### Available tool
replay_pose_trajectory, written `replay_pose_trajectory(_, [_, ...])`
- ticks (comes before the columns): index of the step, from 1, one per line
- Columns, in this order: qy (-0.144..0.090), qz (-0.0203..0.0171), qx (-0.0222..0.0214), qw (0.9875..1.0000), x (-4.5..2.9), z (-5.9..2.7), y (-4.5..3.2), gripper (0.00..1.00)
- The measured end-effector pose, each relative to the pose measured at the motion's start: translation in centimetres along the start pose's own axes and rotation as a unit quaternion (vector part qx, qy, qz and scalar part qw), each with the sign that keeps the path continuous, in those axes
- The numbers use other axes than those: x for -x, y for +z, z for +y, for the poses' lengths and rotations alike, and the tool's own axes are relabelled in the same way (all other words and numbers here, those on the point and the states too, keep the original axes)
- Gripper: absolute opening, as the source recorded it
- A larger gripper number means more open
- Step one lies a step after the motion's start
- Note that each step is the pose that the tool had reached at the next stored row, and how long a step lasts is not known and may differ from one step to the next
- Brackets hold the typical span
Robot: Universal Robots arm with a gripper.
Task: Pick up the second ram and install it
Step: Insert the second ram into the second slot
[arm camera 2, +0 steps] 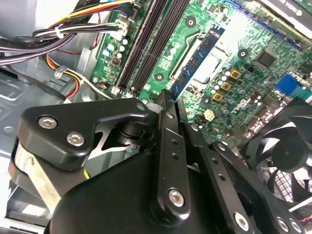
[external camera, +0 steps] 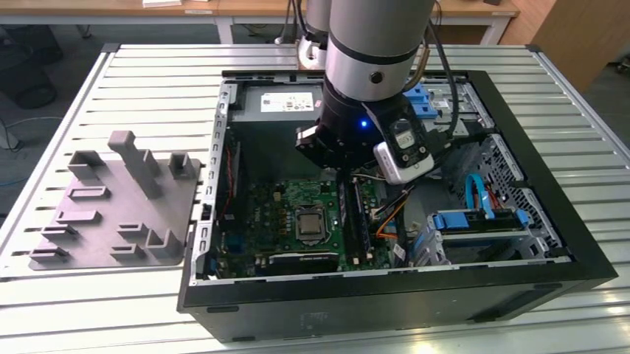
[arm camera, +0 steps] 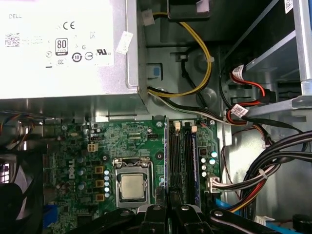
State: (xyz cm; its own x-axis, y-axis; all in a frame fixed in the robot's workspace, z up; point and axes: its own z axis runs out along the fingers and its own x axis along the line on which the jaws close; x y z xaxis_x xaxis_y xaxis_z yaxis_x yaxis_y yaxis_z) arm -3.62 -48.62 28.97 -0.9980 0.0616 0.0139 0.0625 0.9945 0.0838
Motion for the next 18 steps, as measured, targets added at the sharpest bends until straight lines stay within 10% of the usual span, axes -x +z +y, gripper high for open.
replay_pose_trajectory(18, [0.0,0.0001,-0.0002,1.0,0.27,-0.09,1.21,0.14])
